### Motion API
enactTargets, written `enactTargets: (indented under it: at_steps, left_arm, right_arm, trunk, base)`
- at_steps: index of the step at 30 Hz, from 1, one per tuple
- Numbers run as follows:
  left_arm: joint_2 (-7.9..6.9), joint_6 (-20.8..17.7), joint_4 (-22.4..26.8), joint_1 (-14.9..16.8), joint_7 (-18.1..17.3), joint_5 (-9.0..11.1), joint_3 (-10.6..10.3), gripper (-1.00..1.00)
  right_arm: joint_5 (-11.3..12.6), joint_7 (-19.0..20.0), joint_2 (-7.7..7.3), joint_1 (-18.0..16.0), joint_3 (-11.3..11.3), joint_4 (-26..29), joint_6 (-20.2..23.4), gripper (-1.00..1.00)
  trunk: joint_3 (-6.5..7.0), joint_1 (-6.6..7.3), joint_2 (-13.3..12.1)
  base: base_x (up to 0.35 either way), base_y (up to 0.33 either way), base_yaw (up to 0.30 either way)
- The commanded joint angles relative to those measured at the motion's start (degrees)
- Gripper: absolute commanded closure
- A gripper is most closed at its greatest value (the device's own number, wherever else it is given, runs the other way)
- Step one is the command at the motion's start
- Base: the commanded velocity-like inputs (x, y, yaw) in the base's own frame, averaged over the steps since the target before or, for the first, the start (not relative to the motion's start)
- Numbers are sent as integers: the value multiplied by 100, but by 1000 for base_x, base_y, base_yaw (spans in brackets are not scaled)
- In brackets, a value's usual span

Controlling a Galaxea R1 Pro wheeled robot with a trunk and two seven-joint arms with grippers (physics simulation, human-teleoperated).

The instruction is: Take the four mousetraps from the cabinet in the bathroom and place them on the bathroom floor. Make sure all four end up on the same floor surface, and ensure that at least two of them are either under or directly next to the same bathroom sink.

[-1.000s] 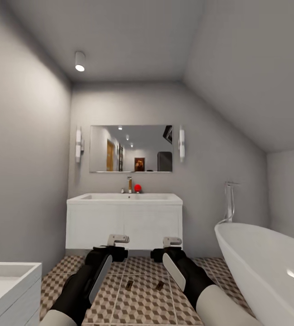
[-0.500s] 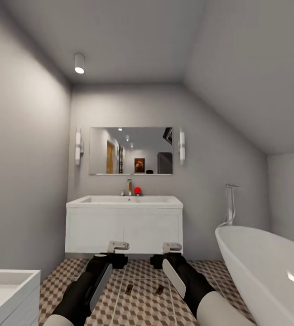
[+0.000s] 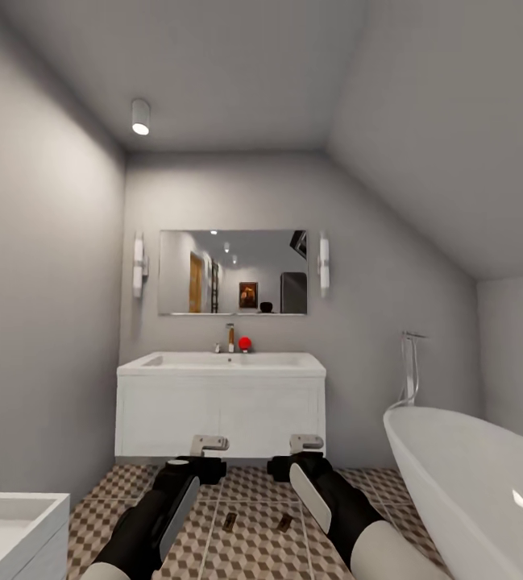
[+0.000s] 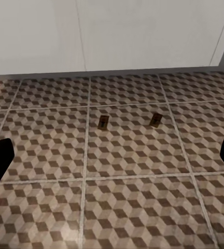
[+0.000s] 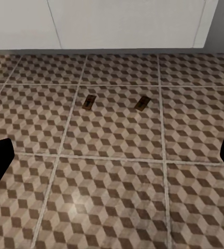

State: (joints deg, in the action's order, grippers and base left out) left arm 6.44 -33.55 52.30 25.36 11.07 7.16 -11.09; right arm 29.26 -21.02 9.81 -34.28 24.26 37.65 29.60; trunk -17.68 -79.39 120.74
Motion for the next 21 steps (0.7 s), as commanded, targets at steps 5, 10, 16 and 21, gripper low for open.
enactTargets:
  at_steps: [5,10,16,21]
  left_arm:
    - [-2,10,-73,4,48,64,-10,-100]
    - [-2,27,-124,4,44,64,-8,-100]
    - [-2,31,-149,4,36,62,-7,-100]
    - [-2,32,-154,4,22,60,-5,-100]
  right_arm:
    - [57,-54,-5,1,28,7,10,-100]
    - [55,-53,-5,6,28,6,10,-100]
    - [57,-52,-5,8,27,5,10,-100]
    - [56,-52,-5,9,28,7,10,-100]
  trunk:
    - [82,111,-197]
    - [172,221,-397]
    - [279,353,-638]
    - [369,462,-839]
  base:
    - [0,0,0]
    - [0,0,0]
    - [0,0,0]
    - [0,0,0]
